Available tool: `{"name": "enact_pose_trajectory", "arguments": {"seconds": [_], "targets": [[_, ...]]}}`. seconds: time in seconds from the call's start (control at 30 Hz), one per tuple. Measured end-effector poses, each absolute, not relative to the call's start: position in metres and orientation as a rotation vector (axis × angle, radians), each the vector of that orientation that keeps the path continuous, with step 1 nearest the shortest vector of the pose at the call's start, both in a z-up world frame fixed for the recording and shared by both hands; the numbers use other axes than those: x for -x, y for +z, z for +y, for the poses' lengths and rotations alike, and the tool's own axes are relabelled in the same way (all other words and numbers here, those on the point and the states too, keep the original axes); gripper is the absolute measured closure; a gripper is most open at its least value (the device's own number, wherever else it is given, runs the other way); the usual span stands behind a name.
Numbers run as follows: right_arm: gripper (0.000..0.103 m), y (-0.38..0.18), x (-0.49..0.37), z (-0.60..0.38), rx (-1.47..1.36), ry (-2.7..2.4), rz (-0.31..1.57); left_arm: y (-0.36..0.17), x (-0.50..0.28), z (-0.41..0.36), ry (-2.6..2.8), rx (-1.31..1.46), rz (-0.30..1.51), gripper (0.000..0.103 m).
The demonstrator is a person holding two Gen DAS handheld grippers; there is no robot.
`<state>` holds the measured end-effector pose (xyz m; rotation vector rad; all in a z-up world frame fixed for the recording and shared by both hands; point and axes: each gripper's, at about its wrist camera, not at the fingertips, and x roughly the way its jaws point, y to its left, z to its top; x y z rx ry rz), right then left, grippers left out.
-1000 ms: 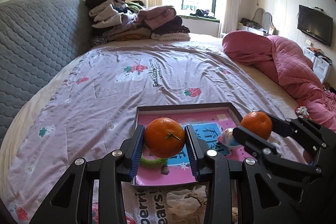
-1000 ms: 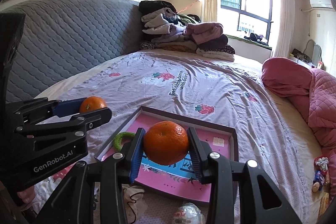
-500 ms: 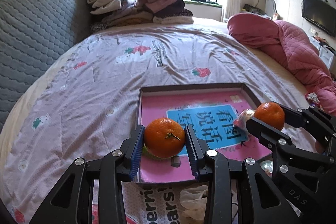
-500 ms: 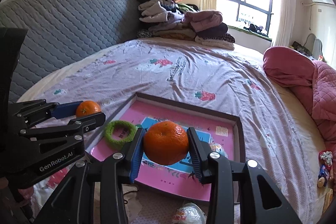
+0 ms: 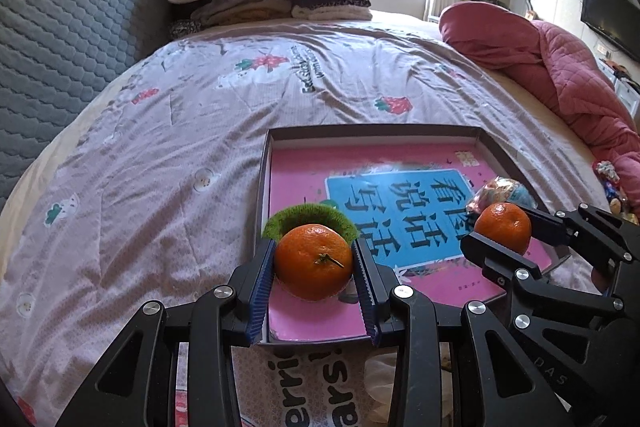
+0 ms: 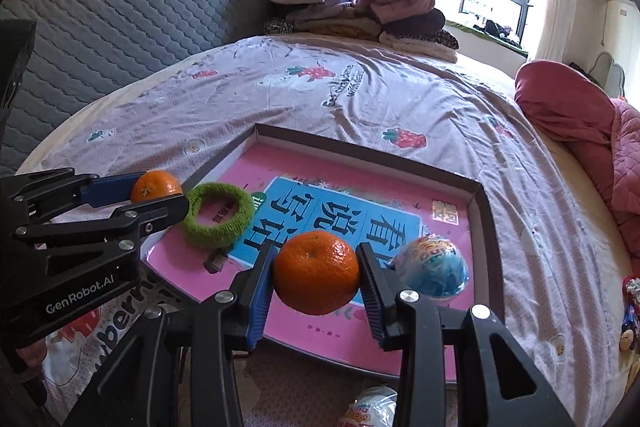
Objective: Organize objects
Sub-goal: 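Lower the left tool's orange into the green ring while the right tool lowers its orange onto the book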
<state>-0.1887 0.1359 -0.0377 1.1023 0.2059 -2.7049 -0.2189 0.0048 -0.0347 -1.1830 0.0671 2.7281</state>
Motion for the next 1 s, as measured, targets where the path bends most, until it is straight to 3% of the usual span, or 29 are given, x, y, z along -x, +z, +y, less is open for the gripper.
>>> {"name": "enact_pose_trajectory", "arguments": {"seconds": [1.0], "targets": [[0.062, -0.07, 0.218, 0.129, -1.235, -2.615, 0.307, -0.074, 0.266, 0.019, 2.689, 1.299, 0.132, 0.064]]}}
